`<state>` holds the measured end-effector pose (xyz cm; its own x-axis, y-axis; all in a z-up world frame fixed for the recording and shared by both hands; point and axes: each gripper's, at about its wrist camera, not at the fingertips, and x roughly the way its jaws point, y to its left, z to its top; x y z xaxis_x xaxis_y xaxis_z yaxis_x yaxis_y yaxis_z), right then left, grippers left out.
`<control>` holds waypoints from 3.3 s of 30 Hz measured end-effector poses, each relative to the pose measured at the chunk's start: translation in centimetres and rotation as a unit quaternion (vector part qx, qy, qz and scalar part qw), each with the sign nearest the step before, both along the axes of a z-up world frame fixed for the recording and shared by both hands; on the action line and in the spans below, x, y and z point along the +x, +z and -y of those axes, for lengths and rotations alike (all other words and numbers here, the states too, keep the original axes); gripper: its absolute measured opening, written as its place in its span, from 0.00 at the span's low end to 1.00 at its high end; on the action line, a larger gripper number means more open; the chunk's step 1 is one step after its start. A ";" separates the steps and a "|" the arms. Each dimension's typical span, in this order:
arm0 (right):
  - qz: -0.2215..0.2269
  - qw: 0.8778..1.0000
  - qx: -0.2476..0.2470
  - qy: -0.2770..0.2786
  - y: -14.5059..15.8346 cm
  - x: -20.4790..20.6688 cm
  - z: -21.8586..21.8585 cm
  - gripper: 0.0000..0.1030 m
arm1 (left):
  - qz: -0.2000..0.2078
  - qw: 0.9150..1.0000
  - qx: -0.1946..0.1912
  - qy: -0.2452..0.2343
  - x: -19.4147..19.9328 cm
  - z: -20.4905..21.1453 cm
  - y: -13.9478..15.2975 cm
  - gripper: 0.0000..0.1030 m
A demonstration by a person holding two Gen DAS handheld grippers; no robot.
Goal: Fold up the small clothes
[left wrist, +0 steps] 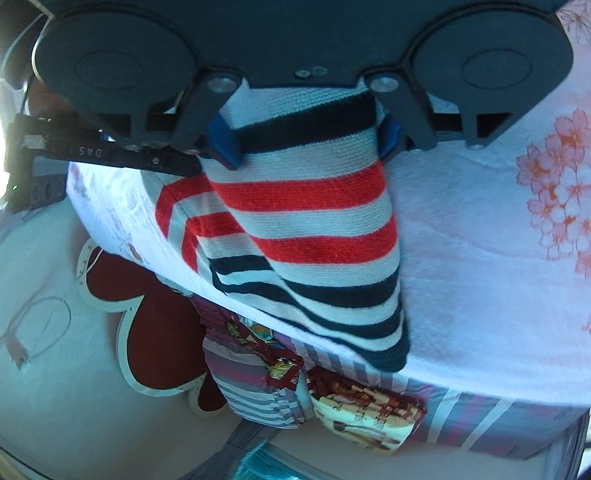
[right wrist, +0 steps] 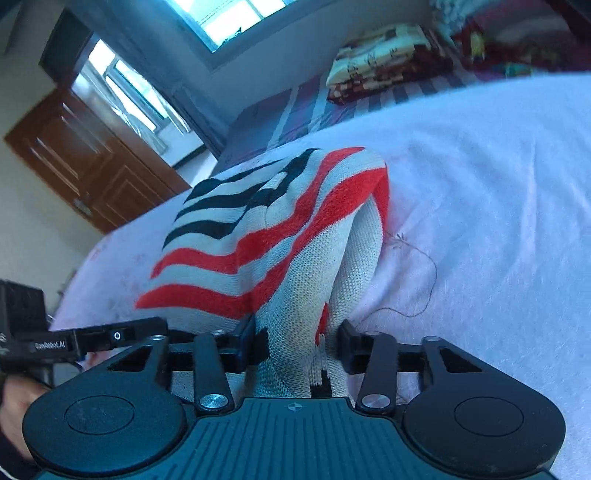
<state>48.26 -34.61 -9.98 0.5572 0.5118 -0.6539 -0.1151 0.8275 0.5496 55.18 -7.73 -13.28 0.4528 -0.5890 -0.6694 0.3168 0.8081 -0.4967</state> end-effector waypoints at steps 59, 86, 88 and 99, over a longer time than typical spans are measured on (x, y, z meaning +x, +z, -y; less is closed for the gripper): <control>-0.008 1.000 0.021 0.019 -0.8 -2.6 -39.7 0.49 | 0.037 0.989 0.000 0.141 -12.6 -33.6 2.2 0.80; 0.179 0.963 -0.147 0.139 5.4 -11.8 -41.6 0.06 | 0.131 0.979 0.140 0.069 -17.3 -26.5 6.7 0.33; 0.178 0.954 -0.182 0.158 4.4 -12.9 -42.3 0.06 | 0.131 0.979 0.145 0.065 -18.0 -25.6 5.9 0.33; 0.127 0.961 -0.201 0.144 0.2 -11.9 -41.8 0.05 | 0.142 0.969 0.183 0.086 -19.1 -24.4 4.5 0.35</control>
